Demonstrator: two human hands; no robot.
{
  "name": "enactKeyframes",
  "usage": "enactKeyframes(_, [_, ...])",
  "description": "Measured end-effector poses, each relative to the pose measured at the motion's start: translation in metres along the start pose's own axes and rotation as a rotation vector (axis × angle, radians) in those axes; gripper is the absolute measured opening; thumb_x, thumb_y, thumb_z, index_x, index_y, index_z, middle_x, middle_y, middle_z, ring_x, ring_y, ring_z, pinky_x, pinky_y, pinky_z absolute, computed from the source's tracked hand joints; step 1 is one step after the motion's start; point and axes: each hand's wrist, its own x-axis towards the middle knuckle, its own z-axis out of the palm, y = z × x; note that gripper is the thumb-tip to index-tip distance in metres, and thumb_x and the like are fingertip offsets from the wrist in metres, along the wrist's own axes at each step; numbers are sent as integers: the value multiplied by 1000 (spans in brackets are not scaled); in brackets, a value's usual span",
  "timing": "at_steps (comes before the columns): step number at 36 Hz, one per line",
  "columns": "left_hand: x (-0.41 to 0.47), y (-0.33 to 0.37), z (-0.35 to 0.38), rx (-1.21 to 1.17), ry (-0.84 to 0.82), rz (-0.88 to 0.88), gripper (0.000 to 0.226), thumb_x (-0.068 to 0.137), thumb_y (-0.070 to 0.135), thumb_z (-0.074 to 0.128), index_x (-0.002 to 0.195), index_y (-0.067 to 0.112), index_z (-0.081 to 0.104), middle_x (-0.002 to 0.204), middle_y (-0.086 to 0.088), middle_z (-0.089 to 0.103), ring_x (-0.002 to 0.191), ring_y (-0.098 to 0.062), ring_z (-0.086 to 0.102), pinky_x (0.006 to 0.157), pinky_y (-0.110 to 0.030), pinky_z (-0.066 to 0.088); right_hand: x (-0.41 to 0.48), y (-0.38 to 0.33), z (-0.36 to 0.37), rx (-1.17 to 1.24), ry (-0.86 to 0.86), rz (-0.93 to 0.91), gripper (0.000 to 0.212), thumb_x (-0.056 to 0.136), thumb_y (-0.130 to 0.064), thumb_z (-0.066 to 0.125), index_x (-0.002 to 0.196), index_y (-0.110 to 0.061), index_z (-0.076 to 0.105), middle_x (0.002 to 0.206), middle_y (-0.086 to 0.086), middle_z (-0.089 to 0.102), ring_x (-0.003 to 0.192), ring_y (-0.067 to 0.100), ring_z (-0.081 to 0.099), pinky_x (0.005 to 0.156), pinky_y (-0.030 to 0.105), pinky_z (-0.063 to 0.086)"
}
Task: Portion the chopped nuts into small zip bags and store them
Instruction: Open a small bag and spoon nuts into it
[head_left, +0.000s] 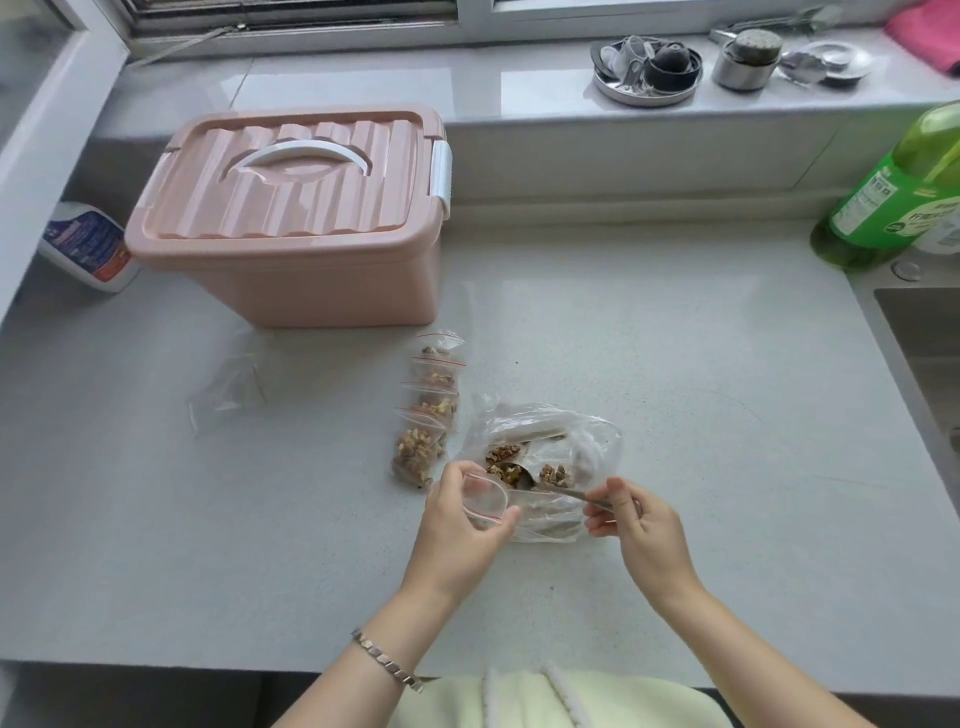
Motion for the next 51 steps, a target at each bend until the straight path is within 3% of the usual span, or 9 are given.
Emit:
enactKeyframes(5, [-1, 1, -1, 16, -6, 19, 38, 76, 28, 73, 92, 39, 40, 102, 10, 55, 103, -9, 51, 89, -30, 46, 3, -1, 4, 89, -4, 158, 37, 96, -23, 39, 76, -2, 62, 62, 13, 63, 50, 10, 62, 50, 19, 52])
enactKeyframes(10, [-2, 0, -3, 29, 2, 20, 37, 75, 29, 73, 92, 38, 41, 103, 9, 55, 100, -12, 54, 86, -28, 46, 2, -13, -10, 174, 59, 236, 39, 98, -25, 38, 75, -2, 60, 56, 10, 64, 44, 10, 61, 46, 18, 52])
enactKeyframes(17, [-7, 7, -3, 19, 62, 68, 35, 67, 46, 68, 92, 45, 43, 97, 16, 58, 101, -18, 54, 90, -43, 47, -1, -34, -42, 197, 106, 246, 43, 97, -31, 38, 76, -1, 61, 57, 11, 65, 43, 10, 60, 44, 17, 51])
enactKeyframes(25, [-10, 25, -3, 42, 122, 188, 34, 74, 30, 72, 90, 38, 43, 89, 16, 58, 96, -14, 53, 93, -41, 42, -1, -69, -67, 222, 115, 214, 45, 98, -34, 37, 76, 0, 59, 48, 7, 63, 40, 10, 56, 42, 17, 49])
enactKeyframes(29, [-2, 24, 2, 73, 92, 156, 33, 75, 32, 72, 90, 37, 43, 90, 18, 54, 94, -12, 51, 95, -42, 41, -4, -94, -69, 186, 118, 138, 47, 97, -34, 37, 73, 0, 58, 47, 8, 62, 38, 11, 54, 39, 18, 47])
enactKeyframes(35, [-1, 26, 8, 206, 48, 149, 35, 80, 31, 67, 101, 33, 39, 91, 24, 42, 97, -4, 30, 93, -19, 22, -17, -126, -55, 35, 47, -56, 48, 92, -36, 39, 69, -1, 61, 49, 9, 62, 40, 14, 54, 40, 20, 46])
enactKeyframes(40, [-2, 26, 12, 210, 36, 125, 38, 81, 31, 66, 112, 26, 45, 101, 11, 47, 98, -4, 26, 99, -24, 25, -27, -125, -35, -232, -53, -349, 53, 84, -64, 37, 67, -22, 66, 63, -2, 68, 45, 6, 58, 47, 14, 46])
enactKeyframes(46, [0, 22, 13, 191, 77, 132, 34, 78, 32, 67, 107, 26, 50, 100, 9, 55, 100, -9, 38, 103, -32, 29, -33, -124, -31, -503, -129, -698, 55, 95, -54, 30, 72, -19, 66, 60, -12, 58, 58, 2, 58, 53, 23, 46])
enactKeyframes(51, [-4, 17, 7, 86, 105, 181, 32, 76, 24, 71, 92, 34, 46, 93, 14, 55, 97, -9, 50, 90, -37, 43, -22, -123, -45, -322, 38, -602, 47, 88, -62, 34, 72, -29, 63, 68, -6, 66, 52, 4, 61, 51, 8, 45])
